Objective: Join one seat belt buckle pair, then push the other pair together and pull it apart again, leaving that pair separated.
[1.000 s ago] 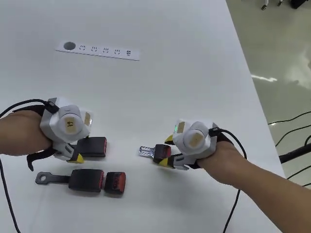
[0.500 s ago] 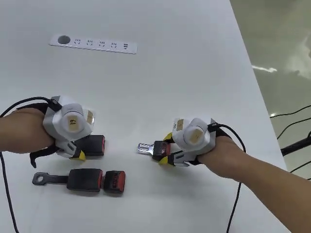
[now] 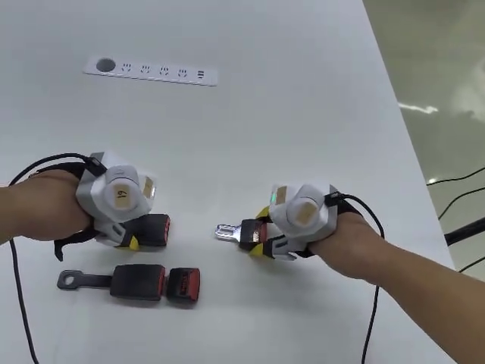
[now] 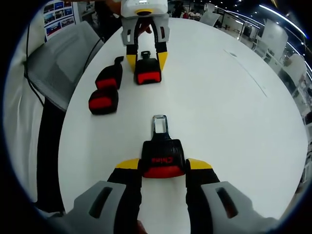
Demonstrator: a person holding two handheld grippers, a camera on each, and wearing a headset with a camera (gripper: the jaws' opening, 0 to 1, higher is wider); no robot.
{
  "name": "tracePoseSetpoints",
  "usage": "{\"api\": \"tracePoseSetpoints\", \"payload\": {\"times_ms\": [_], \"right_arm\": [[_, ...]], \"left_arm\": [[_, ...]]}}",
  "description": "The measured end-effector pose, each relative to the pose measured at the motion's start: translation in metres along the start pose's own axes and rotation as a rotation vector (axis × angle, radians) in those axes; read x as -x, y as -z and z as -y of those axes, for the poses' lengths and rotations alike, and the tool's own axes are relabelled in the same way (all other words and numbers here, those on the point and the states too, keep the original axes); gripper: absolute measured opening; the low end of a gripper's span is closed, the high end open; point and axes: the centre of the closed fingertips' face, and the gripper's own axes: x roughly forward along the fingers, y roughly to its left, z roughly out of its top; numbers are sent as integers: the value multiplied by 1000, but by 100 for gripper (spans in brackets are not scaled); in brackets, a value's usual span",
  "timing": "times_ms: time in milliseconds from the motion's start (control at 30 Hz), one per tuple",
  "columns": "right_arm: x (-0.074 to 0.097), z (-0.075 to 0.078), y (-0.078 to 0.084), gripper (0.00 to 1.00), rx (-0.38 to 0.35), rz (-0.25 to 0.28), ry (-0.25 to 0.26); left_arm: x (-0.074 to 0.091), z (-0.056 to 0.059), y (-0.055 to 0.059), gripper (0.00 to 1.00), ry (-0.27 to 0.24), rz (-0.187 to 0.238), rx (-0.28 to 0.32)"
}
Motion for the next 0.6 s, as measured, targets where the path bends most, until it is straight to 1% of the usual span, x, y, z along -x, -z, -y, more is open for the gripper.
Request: {"api": "tracePoseSetpoints", "payload": {"times_ms": [33,67,233,300,367,433,533,600], "right_arm": [[0,-3,-4,33,2,4,-3],[-5,-2,-4,33,3,6,-5],[-15,-7,-15,33,8,14,0],[-21,-9,-22,33,8,23,-8],[-23,-13,-31,33,12,29,-16],[-31,-13,-36,33,8,33,-22],[-35,-15,-48,33,13,36,-25],[-38,-15,-52,33,23,35,-28]], "left_arm": [[0,0,0,34,1,-2,1],[0,-1,1,34,2,0,4],[0,-1,1,33,0,24,16],[0,-1,1,33,0,29,15],[0,-1,0,33,1,29,15],[0,-1,0,33,3,28,13],[0,0,-1,33,6,32,13],[0,0,-1,33,7,35,13]]}}
